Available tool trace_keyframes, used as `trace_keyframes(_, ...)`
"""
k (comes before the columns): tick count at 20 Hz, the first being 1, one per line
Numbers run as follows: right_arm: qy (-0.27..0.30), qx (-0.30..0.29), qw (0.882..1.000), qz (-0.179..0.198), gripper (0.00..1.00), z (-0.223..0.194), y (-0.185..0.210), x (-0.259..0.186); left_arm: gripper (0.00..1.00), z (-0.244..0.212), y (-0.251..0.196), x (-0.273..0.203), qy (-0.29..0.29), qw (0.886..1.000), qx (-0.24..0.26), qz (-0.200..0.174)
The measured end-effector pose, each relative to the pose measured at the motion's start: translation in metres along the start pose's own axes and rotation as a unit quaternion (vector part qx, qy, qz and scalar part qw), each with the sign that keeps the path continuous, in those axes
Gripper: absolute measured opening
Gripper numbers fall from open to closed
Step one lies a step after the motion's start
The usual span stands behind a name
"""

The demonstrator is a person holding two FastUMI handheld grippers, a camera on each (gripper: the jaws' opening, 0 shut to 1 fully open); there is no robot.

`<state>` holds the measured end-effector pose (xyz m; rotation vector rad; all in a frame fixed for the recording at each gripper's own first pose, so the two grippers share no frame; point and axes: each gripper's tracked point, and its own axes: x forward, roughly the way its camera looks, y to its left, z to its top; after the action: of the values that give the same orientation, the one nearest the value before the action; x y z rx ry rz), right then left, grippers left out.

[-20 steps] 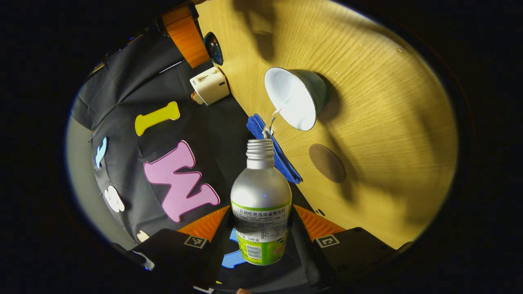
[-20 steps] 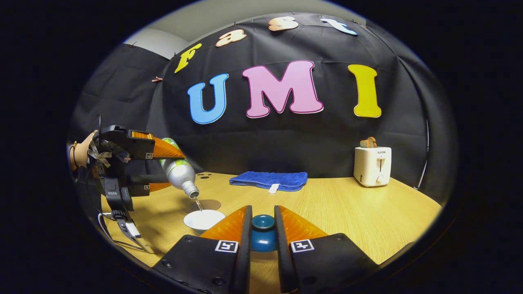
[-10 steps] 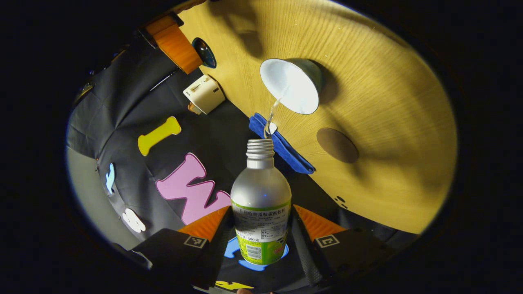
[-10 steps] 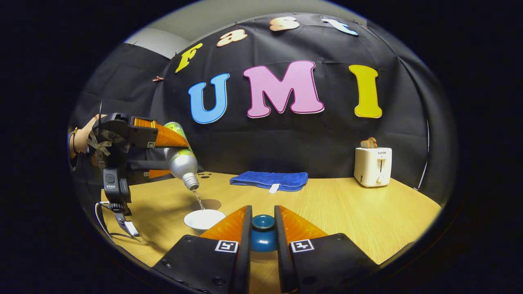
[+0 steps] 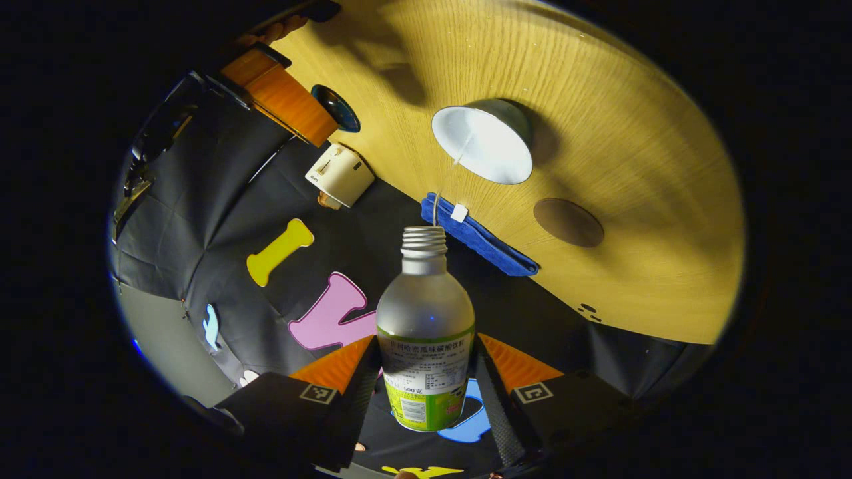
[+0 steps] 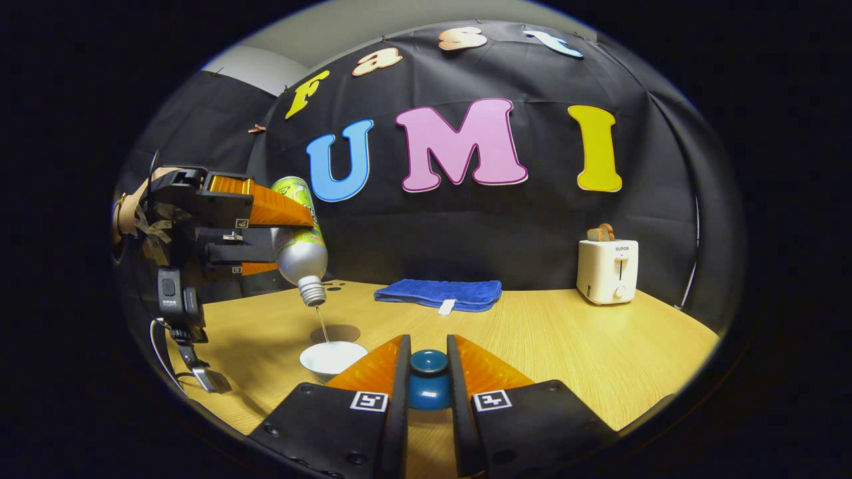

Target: Open the teacup lid with one hand, grasp the water bottle and pour water into the teacup with the other hand; after pouring, place the water bottle on the coaster and then close the teacup lid.

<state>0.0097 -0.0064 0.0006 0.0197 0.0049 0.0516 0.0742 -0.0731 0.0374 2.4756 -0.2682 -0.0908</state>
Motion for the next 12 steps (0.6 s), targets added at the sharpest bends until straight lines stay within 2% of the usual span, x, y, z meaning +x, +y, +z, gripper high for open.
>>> trace_keyframes(4,0.000,0.000,1.000,0.000,0.31,0.000,0.000,0.000,0.81,0.003,-0.002,-0.002,-0.005,1.000,-0.005,-0.003)
trace_keyframes(6,0.000,0.000,1.000,0.000,0.31,0.000,0.000,0.000,0.81,0.003,-0.009,0.001,-0.004,0.999,-0.035,-0.020)
trace_keyframes(8,0.000,-0.001,1.000,-0.001,0.31,0.000,0.000,0.000,0.81,0.006,-0.031,0.003,-0.007,0.992,-0.116,-0.046)
trace_keyframes(9,0.000,-0.001,1.000,-0.001,0.31,0.000,0.000,0.000,0.81,0.007,-0.037,0.004,-0.009,0.984,-0.168,-0.055)
trace_keyframes(12,0.000,-0.001,1.000,-0.001,0.31,0.000,0.000,0.000,0.81,0.022,-0.041,0.009,-0.019,0.949,-0.307,-0.072)
